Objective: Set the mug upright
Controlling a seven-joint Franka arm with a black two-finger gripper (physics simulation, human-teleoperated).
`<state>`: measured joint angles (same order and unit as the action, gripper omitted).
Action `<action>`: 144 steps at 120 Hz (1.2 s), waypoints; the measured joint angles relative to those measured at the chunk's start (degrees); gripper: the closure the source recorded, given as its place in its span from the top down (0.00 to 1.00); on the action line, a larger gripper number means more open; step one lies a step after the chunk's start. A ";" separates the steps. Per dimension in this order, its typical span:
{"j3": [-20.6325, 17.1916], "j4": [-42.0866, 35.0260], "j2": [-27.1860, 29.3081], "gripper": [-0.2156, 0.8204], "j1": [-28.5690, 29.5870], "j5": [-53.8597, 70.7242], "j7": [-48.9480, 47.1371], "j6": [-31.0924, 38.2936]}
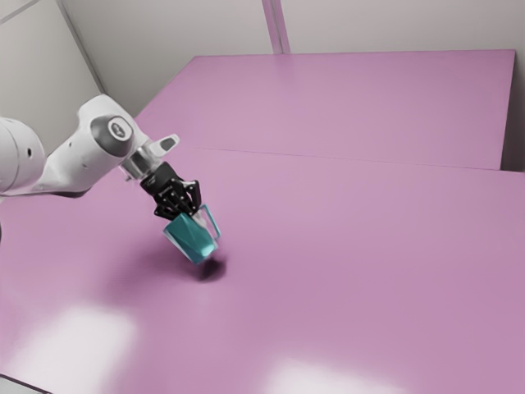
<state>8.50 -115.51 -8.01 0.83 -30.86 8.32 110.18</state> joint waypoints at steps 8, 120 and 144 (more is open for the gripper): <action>-0.23 0.00 0.77 0.04 -1.13 4.45 -0.45 2.61; -4.09 -11.62 7.88 0.03 -6.78 25.24 -10.76 23.50; -4.51 -13.41 7.96 0.03 -7.49 27.54 -15.05 23.91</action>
<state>3.99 -128.91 -0.05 -6.66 -3.32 -6.73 134.09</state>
